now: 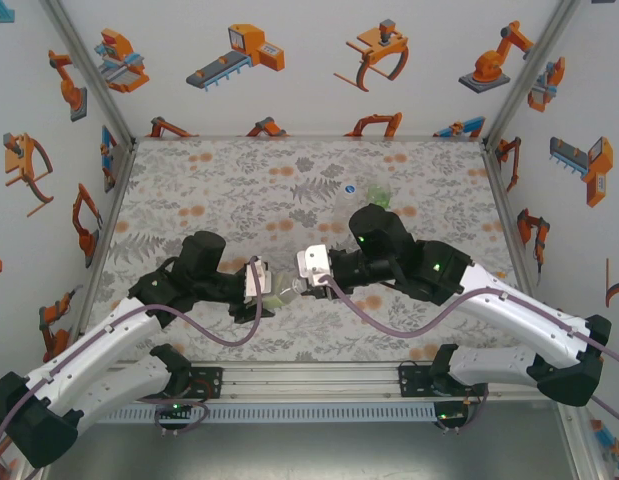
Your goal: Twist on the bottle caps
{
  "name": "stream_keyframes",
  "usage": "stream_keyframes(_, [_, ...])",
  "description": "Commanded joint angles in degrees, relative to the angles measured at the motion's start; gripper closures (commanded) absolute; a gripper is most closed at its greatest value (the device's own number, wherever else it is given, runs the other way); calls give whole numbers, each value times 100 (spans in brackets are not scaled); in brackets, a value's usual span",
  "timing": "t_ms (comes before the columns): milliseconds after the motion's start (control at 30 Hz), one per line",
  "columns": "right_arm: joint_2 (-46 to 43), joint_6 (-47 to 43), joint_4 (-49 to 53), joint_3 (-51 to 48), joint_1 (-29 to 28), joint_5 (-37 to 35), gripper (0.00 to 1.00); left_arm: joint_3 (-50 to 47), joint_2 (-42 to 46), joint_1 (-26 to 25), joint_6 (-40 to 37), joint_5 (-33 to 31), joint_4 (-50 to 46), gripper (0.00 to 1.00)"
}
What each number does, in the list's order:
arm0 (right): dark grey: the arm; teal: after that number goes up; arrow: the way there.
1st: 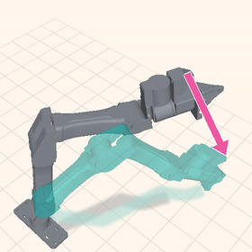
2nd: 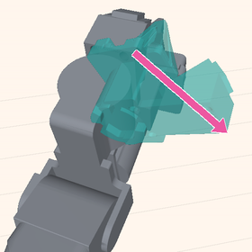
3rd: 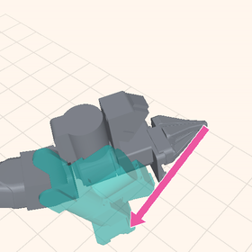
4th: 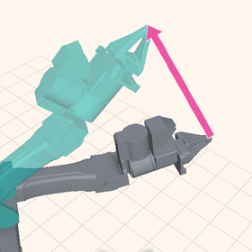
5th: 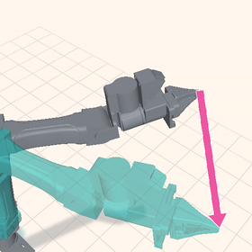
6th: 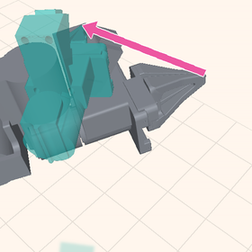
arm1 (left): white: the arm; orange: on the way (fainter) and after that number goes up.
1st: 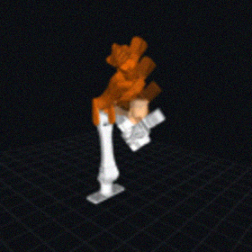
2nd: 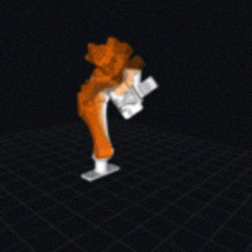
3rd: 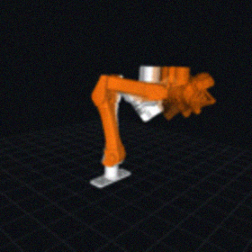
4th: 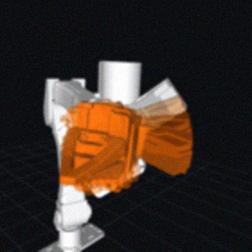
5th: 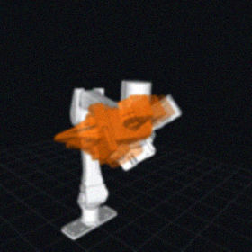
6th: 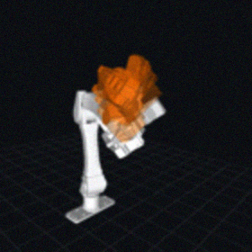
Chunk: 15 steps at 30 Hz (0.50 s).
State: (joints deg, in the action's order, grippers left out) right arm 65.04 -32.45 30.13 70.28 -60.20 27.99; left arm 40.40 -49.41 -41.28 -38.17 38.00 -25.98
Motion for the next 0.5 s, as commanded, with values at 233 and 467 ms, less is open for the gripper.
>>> stream_keyframes(233, [-479, 5891, -2132, -1023, -3, -1831, 96, 249, 28, -16, -13, -495, 32, 100])
stream_keyframes(467, [-444, 10387, -1214, -1144, 0, -3405, 100, 264, -25, -16, -6, -503, 21, 100])
